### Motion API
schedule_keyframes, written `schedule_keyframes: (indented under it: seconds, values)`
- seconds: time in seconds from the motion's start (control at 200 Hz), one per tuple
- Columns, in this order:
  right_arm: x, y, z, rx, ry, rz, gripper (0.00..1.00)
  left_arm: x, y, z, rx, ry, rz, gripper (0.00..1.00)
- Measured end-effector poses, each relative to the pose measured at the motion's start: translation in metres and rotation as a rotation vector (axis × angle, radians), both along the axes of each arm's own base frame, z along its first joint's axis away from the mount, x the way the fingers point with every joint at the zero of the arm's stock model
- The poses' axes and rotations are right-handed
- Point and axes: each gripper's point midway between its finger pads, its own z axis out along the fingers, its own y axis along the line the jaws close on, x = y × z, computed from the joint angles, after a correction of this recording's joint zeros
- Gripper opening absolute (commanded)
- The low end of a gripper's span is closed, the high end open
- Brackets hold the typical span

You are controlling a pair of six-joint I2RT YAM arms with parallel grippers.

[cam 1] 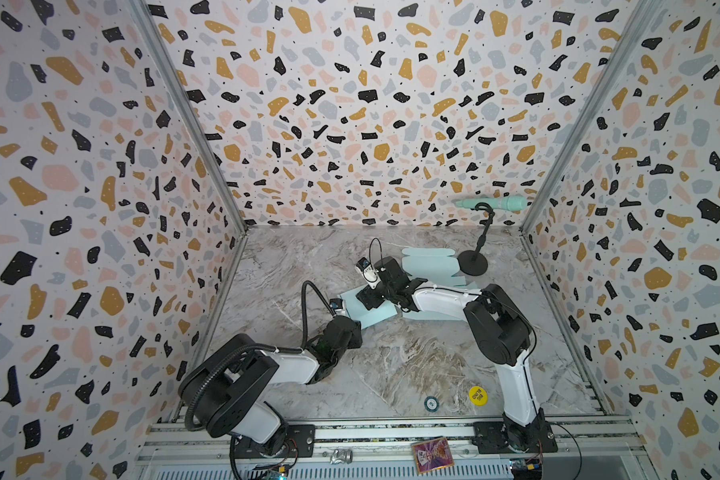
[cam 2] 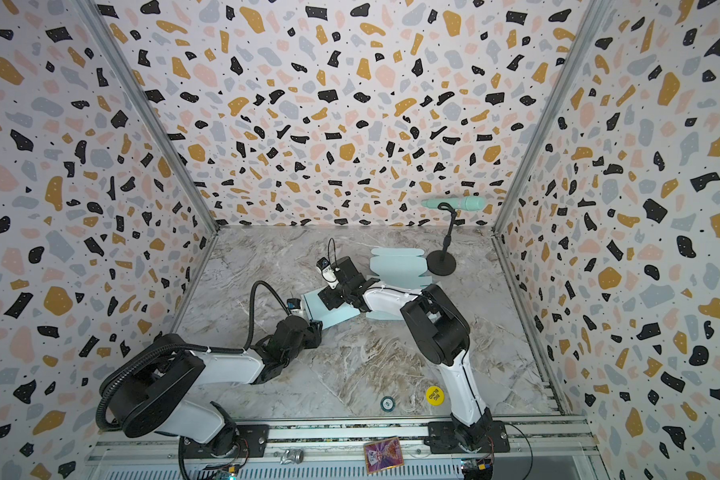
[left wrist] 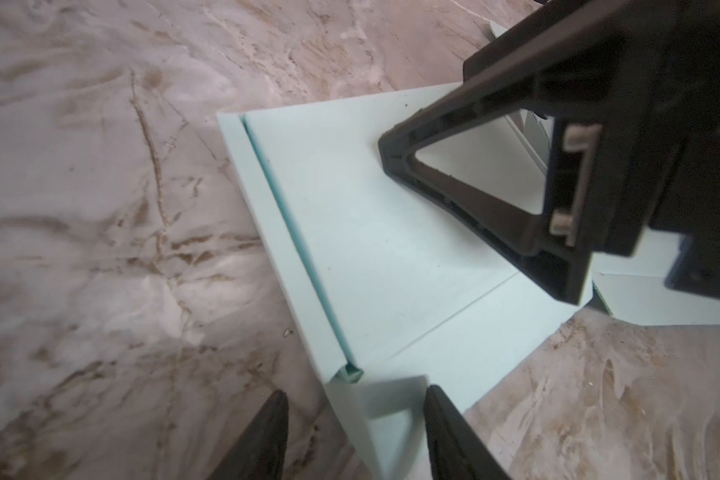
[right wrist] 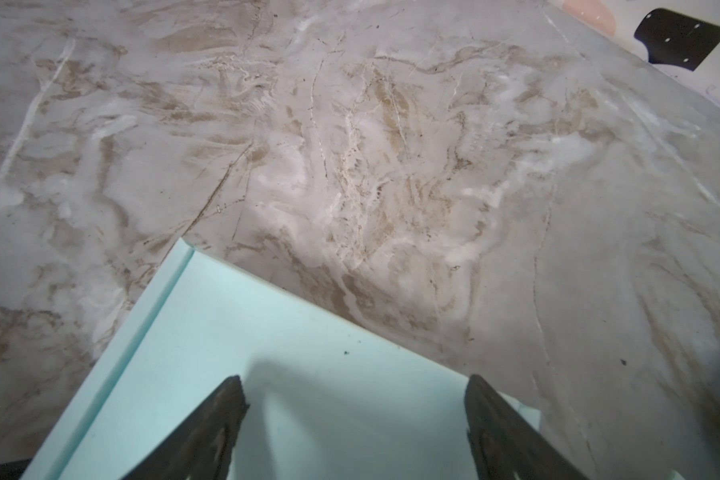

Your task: Fold the paper box

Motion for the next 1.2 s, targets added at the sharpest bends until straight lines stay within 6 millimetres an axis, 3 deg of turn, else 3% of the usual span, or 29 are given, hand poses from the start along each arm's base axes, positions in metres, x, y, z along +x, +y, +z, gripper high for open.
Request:
schedule_keyframes:
  seconds: [0.295, 0.616, 0.936, 1.201]
  values:
    - [-0.001, 0.001, 0.000, -0.006, -0.002, 0.005, 0.84, 0.002, -0.005, 0.002, 0.005, -0.006, -0.016, 0.54]
    - [-0.002, 0.001, -0.001, -0.009, -0.002, 0.008, 0.83, -0.013, 0.001, 0.008, -0.047, 0.049, -0.039, 0.48]
    - [-0.003, 0.001, -0.001, -0.011, -0.001, 0.011, 0.83, -0.007, -0.008, 0.047, -0.170, 0.014, -0.070, 0.44]
    - [-0.003, 0.001, -0.001, -0.011, -0.001, 0.010, 0.83, -0.010, -0.012, 0.040, -0.182, 0.044, -0.075, 0.38]
